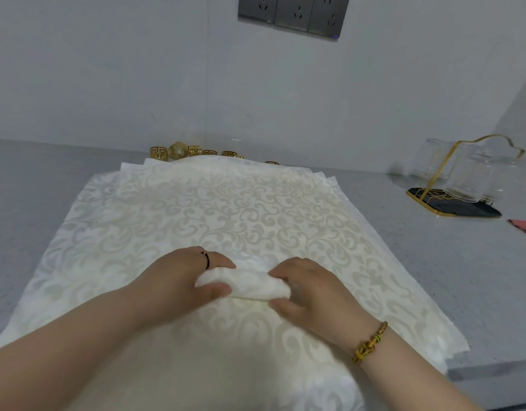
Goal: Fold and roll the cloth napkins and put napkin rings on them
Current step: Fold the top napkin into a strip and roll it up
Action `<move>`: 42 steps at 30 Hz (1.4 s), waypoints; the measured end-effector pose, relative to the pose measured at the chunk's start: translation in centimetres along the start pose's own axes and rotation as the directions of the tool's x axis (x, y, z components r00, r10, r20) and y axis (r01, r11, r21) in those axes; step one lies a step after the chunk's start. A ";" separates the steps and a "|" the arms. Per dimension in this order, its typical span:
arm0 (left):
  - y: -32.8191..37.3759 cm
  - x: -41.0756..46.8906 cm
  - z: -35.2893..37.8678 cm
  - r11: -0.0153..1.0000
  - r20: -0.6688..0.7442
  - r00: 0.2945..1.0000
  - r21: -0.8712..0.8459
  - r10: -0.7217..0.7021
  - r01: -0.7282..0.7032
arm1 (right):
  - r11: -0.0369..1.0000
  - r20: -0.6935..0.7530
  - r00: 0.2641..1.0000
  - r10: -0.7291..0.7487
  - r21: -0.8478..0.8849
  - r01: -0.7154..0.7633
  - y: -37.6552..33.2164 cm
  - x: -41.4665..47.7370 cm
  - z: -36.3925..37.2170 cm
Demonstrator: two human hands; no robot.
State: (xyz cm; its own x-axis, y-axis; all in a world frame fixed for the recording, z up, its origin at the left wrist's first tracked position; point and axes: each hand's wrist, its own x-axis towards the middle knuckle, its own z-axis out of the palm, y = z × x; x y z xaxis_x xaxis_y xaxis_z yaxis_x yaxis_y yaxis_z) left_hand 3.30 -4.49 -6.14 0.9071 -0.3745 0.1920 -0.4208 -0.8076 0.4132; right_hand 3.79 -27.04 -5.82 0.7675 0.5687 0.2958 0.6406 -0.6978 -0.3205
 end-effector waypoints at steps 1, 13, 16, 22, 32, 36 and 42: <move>0.2 -0.3 -0.3 1.000 0.039 0.999 -0.024 0.002 -0.001 | 1.000 0.022 1.000 0.009 0.008 -0.010 -0.3 -0.3 -0.3; 2.1 -0.3 0.5 0.922 -0.193 0.948 0.345 0.252 -0.175 | 0.884 0.179 0.946 0.269 0.343 -0.316 0.3 1.9 0.0; 2.7 0.0 1.7 0.878 -0.099 0.952 0.424 0.290 -0.223 | 0.906 0.185 0.938 0.292 0.260 -0.333 0.4 2.4 0.4; 2.7 1.4 1.5 0.926 -0.069 0.975 0.334 0.212 -0.178 | 0.988 -0.150 0.982 0.112 0.126 -0.094 0.1 1.2 0.7; 2.9 2.2 2.0 0.980 -0.089 0.992 0.183 0.093 -0.075 | 0.987 0.041 0.999 0.018 -0.158 -0.012 -0.9 2.3 -1.2; 2.9 2.6 1.7 0.976 -0.063 0.994 0.202 0.094 -0.079 | 0.943 0.298 0.933 0.201 0.199 -0.267 0.2 4.3 -2.6; 3.5 2.2 1.6 0.977 0.001 0.996 0.193 0.089 -0.087 | 0.916 0.467 0.836 0.288 0.119 -0.382 0.2 5.5 -2.8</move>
State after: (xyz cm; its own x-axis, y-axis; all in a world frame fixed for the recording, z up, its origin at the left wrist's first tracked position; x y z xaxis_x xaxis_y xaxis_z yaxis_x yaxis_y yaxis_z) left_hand 3.85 -8.91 -5.71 0.8661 -0.4451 0.2274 -0.4905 -0.8444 0.2154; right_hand 8.12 -25.27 -1.72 0.8374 0.4780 -0.2653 0.2966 -0.8048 -0.5141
